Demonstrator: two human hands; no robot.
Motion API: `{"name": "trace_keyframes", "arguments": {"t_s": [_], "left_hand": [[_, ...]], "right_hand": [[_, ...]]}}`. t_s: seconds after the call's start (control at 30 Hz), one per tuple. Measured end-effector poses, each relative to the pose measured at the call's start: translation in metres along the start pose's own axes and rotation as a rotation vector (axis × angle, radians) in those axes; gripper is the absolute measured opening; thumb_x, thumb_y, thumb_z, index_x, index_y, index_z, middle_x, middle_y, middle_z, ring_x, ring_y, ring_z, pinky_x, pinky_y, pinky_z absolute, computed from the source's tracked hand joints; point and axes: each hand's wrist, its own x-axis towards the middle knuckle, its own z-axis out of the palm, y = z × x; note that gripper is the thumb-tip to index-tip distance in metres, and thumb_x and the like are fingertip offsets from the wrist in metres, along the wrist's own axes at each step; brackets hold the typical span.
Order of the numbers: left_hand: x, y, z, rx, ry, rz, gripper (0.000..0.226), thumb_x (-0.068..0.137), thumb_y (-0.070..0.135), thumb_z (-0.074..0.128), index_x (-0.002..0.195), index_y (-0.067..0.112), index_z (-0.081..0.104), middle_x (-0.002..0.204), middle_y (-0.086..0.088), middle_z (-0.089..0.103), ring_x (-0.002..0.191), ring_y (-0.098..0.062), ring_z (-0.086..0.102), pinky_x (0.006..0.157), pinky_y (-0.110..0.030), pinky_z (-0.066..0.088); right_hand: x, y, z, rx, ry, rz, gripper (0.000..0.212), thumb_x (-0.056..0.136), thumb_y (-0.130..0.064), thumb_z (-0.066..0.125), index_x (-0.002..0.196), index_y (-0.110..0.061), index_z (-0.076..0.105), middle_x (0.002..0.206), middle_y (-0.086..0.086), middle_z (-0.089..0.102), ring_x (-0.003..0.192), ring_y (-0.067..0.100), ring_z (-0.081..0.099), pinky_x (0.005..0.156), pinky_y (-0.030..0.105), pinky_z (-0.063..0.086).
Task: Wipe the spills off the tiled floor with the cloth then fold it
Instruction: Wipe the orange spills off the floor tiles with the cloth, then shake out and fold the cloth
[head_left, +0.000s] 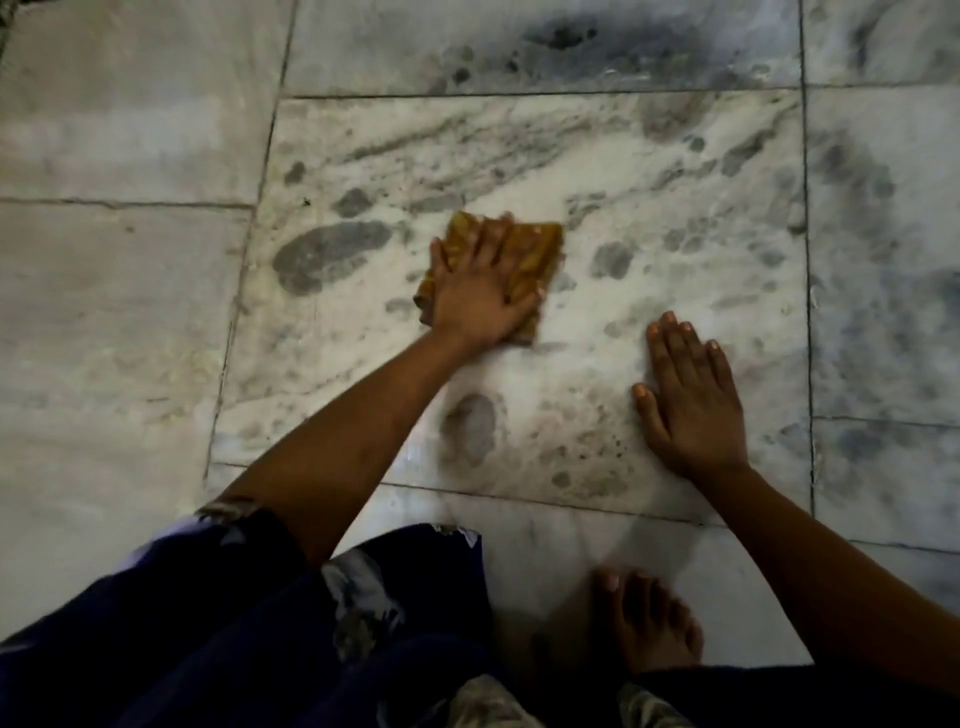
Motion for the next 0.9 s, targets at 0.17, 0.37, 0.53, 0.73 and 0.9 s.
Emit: {"name": "trace_keyframes", "arguments": {"t_s": [0.17, 0.37, 0.53, 0.73, 0.9], "left_hand": [[0.022, -0.081, -0.031, -0.086, 0.019, -0.444, 0.072, 0.092, 0.058, 0.035, 0.15, 0.027, 0.003, 0.159, -0.004, -0.004, 0.144, -0.033, -0.009, 0.112, -0.06, -0.001], [-0.065, -0.118, -0.021, -0.038, 0.094, -0.541, 0.059, 0.094, 0.043, 0.043, 0.147, 0.027, 0.022, 0.154, -0.013, 0.019, 0.141, -0.039, 0.01, 0.098, -0.063, 0.032], [-0.121, -0.082, -0.004, 0.063, 0.071, -0.432, 0.054, 0.092, 0.03, 0.048, 0.144, 0.023, 0.033, 0.14, -0.019, 0.039, 0.128, -0.043, 0.033, 0.066, -0.05, 0.047], [-0.147, -0.024, 0.011, 0.003, 0.11, -0.202, 0.054, 0.085, 0.038, 0.036, 0.138, 0.028, 0.041, 0.13, -0.01, 0.052, 0.116, -0.036, 0.047, 0.055, -0.035, 0.041], [-0.142, 0.01, -0.011, -0.371, 0.114, -0.127, 0.058, 0.08, 0.036, 0.04, 0.138, 0.031, 0.04, 0.123, -0.004, 0.059, 0.106, -0.027, 0.056, 0.072, -0.031, 0.046]], "right_hand": [[-0.001, 0.0, 0.0, 0.01, -0.004, -0.003, 0.063, 0.093, -0.041, 0.025, 0.148, -0.011, 0.02, 0.155, 0.007, 0.016, 0.143, 0.017, 0.012, 0.117, 0.033, 0.003], [-0.001, 0.0, 0.001, 0.018, 0.015, -0.009, 0.063, 0.093, -0.041, 0.025, 0.147, -0.009, 0.023, 0.154, 0.01, 0.02, 0.142, 0.02, 0.016, 0.115, 0.035, 0.006], [-0.001, -0.001, -0.001, 0.012, 0.012, -0.012, 0.064, 0.093, -0.041, 0.025, 0.147, -0.008, 0.023, 0.154, 0.012, 0.022, 0.142, 0.023, 0.019, 0.115, 0.038, 0.009], [0.0, -0.003, -0.003, 0.041, -0.01, 0.008, 0.068, 0.09, -0.044, 0.022, 0.145, -0.004, 0.029, 0.152, 0.016, 0.025, 0.141, 0.029, 0.023, 0.114, 0.042, 0.011], [0.0, -0.019, -0.012, 0.161, 0.007, 0.05, 0.064, 0.088, -0.035, 0.032, 0.144, -0.005, 0.029, 0.152, 0.015, 0.027, 0.142, 0.028, 0.021, 0.115, 0.039, 0.009]]}}
